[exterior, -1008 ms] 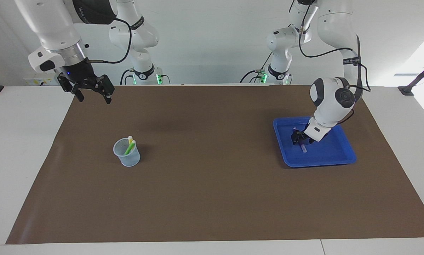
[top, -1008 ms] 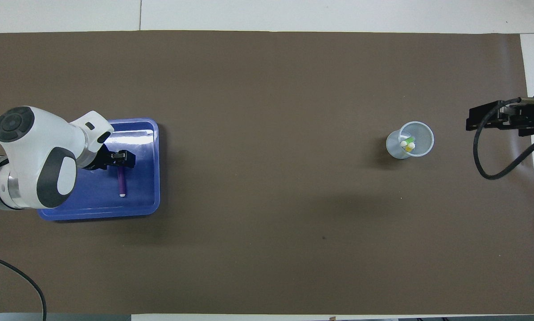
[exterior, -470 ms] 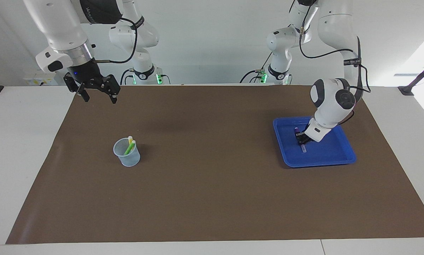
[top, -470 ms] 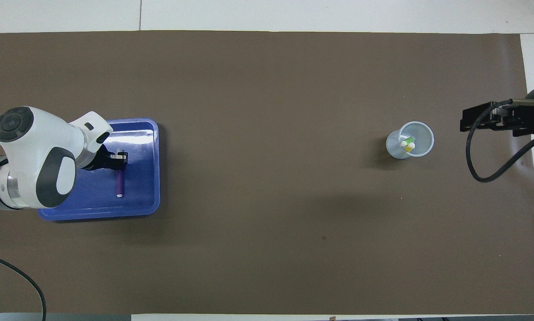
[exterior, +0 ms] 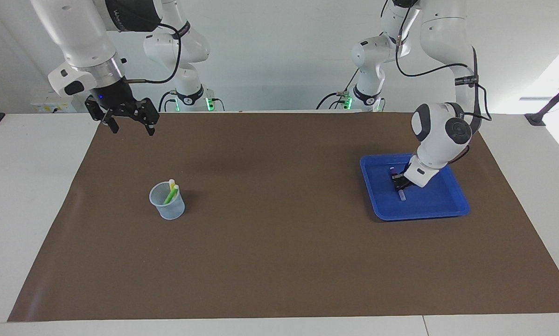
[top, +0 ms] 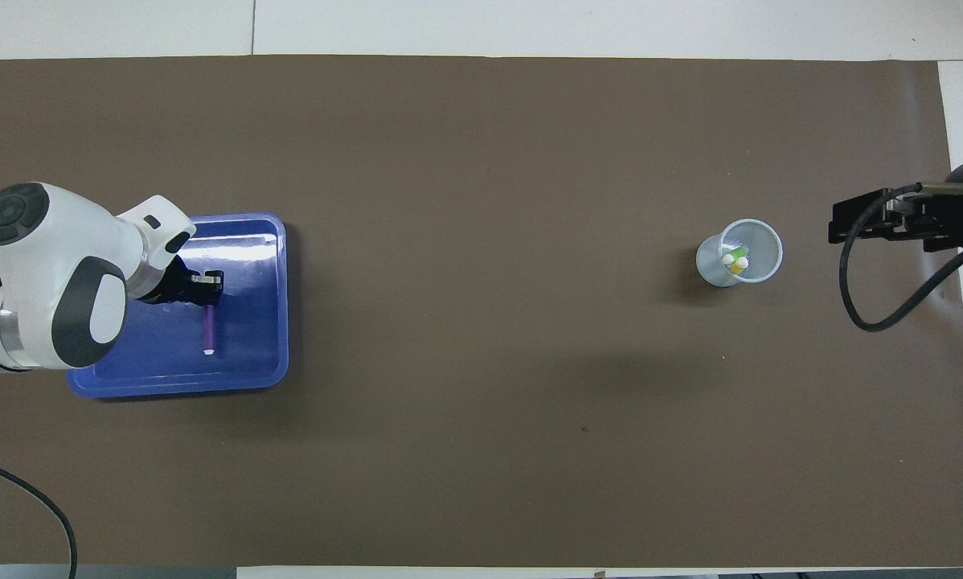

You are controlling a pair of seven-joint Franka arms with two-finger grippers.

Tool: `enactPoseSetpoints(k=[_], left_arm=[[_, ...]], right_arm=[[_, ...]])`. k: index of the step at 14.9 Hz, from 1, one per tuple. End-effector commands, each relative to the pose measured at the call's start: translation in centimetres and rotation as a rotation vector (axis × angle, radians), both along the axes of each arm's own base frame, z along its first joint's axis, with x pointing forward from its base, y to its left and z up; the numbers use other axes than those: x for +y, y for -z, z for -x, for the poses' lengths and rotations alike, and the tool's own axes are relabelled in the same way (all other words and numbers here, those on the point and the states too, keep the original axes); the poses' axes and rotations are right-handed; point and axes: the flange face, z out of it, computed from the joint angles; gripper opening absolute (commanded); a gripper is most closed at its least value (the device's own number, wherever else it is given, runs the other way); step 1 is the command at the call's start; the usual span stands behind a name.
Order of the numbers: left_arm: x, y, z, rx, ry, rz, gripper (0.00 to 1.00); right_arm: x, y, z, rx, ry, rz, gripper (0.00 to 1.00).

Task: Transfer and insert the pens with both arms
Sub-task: 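Grasp the purple pen in the tray with the left gripper, then lift the purple pen to the right gripper and hand it over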

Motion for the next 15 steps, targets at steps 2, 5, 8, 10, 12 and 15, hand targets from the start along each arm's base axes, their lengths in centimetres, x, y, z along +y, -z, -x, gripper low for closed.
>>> enactPoseSetpoints(k=[2,5,8,10,12,15], left_arm=[[0.3,-6.0,-2.1,0.042,-0.114,0.036,0.00],[-0.4,-11.1,-3.1,0.084,-0.271,0.112,0.00],[-2.1,-15.7,-3.3,0.165,-0.522,0.231,0.00],[-4.3,-18.3,-2.5,0.214,-0.712,0.280,0.00],[-6.8,-20.7,-1.4,0.276,-0.898,0.330,0.00],[-10.7,-22.7,-0.1,0.425,-1.076,0.388,0.00]], right_arm=[[0.1,0.1,0.3,0.010,0.005,0.008,1.00],[0.3,0.0,0.2,0.005,0.007,0.005,1.00],[0.5,0.1,0.3,0.009,-0.002,-0.001,1.00],[1.6,0.1,0.4,0.014,-0.025,-0.102,1.00],[2.5,0.3,0.8,0.023,-0.020,-0.184,1.00],[4.6,-0.3,0.4,-0.003,0.030,-0.388,1.00]])
